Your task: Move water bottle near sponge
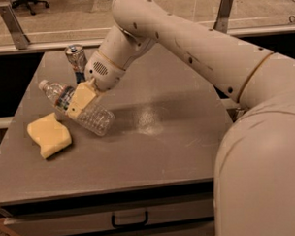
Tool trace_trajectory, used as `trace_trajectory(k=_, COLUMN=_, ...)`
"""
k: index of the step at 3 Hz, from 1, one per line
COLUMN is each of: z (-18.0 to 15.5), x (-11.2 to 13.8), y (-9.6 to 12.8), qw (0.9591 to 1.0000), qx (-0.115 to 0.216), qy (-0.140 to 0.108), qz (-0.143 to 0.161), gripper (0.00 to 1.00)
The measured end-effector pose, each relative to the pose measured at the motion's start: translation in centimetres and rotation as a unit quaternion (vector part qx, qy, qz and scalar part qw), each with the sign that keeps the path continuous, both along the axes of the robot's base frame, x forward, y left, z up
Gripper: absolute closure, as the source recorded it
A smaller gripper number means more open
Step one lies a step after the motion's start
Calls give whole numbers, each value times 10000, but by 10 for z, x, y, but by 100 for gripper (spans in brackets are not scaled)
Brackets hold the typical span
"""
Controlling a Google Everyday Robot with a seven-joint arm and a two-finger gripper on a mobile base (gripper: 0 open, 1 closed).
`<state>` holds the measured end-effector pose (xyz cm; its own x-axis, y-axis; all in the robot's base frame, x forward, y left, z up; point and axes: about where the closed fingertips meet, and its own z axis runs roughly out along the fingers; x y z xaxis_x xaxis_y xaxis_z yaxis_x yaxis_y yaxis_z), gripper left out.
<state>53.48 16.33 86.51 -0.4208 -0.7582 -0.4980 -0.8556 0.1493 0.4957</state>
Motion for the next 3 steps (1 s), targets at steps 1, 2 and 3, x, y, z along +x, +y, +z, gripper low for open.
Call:
trace_trajectory(k=1, z=-4, x=-14, y=12, qw=9993, qx=-363, qy=0, qz=15, gripper=59)
trace_trajectory(k=2, z=-7, x=-21, y=15, qw=9983, qx=-575, qy=-48, qz=-18, gripper=35)
trace_trajectory(k=3, z=-7, x=-22, y=11, qw=9978, qx=-636, qy=-144, qz=-84, gripper=13)
